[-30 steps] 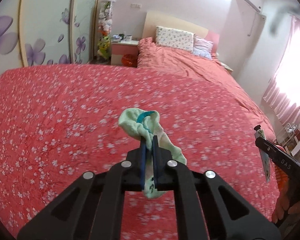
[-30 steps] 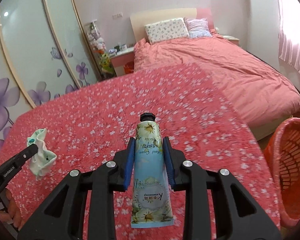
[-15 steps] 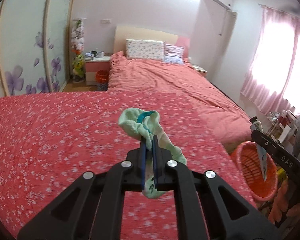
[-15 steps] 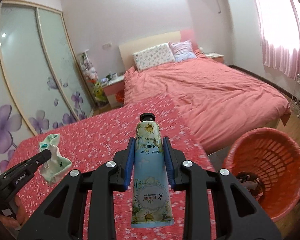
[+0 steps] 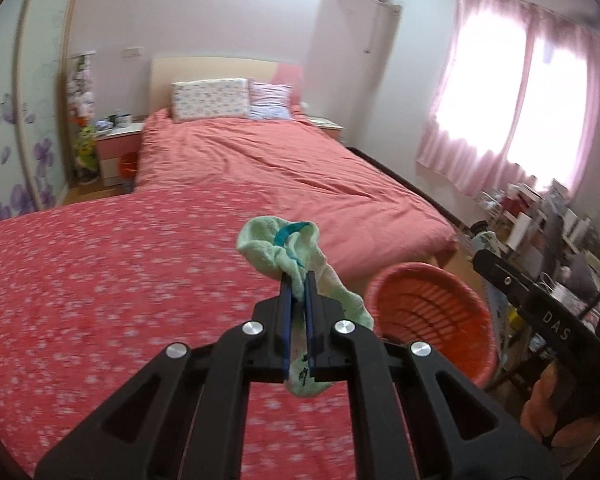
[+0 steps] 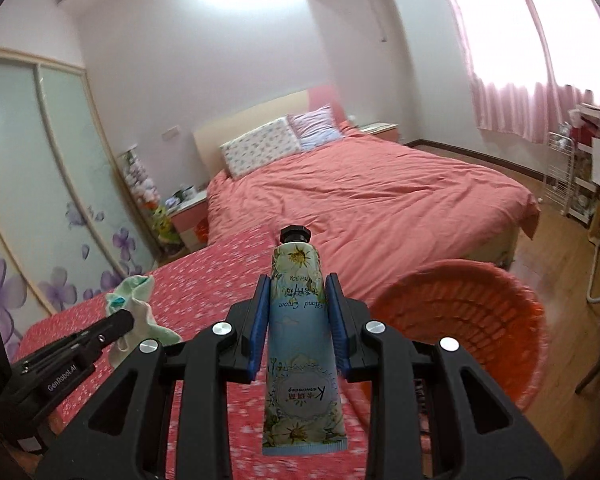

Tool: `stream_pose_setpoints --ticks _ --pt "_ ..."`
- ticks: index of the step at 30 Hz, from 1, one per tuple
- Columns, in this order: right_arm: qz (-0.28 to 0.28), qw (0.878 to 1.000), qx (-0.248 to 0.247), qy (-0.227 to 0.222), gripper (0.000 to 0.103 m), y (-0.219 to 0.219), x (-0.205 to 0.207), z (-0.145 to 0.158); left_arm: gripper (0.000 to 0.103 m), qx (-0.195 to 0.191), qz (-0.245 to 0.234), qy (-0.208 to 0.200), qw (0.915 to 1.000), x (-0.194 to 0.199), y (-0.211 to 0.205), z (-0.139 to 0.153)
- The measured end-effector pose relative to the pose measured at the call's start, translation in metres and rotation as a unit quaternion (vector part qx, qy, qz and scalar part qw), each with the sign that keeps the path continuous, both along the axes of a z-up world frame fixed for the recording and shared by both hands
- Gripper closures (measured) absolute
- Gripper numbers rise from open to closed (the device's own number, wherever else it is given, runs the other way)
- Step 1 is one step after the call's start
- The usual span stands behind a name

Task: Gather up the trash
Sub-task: 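Hold both tools over the orange basket and open them to drop the items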

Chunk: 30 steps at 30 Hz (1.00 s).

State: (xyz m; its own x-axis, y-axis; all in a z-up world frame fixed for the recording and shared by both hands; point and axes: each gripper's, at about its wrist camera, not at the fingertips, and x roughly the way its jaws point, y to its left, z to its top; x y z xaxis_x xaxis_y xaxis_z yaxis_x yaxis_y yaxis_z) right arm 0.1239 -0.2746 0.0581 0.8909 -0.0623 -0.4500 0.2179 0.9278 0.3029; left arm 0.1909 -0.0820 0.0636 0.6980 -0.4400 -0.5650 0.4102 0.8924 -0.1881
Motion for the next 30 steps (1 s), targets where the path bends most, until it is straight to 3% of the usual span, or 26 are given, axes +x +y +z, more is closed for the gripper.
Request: stream_pose_setpoints --ticks 11,16,18,19,20,21,23,26,30 --pt "-0.07 0.997 0.035 -0.004 0.074 -0.071 -0.013 -0.022 0.096 0.002 -0.1 0.026 0.9947 -0.004 -0.117 -0.024" --pt "-0.084 0.995 0.053 0.01 0.074 -0.096 -0.004 -0.042 0.094 0.016 -0.132 0.053 0.9897 0.007 -0.165 -0.051" --pt "-0.087 0.994 0.06 0.021 0.074 -0.107 0.0 -0.052 0.079 0.03 -0.13 0.062 0.9891 0.013 -0.178 -0.062" --pt "-0.089 0.994 0.063 0.023 0.071 -0.111 -0.001 -0.054 0.063 0.034 -0.127 0.066 0.9891 0.016 -0.181 -0.067" --pt "-0.091 0.993 0.068 0.026 0.068 -0.116 -0.001 -0.058 0.055 0.038 -0.12 0.07 0.9896 0.019 -0.184 -0.074" --pt "-0.092 0.993 0.071 0.029 0.061 -0.118 -0.003 -0.061 0.053 0.041 -0.113 0.074 0.9899 0.023 -0.184 -0.08" --pt "-0.096 0.992 0.075 0.032 0.057 -0.121 -0.007 -0.064 0.053 0.046 -0.102 0.086 0.9899 0.03 -0.18 -0.089" --pt "-0.107 0.992 0.06 0.038 0.049 -0.115 -0.015 -0.062 0.04 0.048 -0.082 0.089 0.9914 0.034 -0.164 -0.092" --pt "-0.113 0.993 0.022 0.031 0.034 -0.1 -0.031 -0.053 0.025 0.054 -0.052 0.061 0.9953 0.02 -0.13 -0.082"
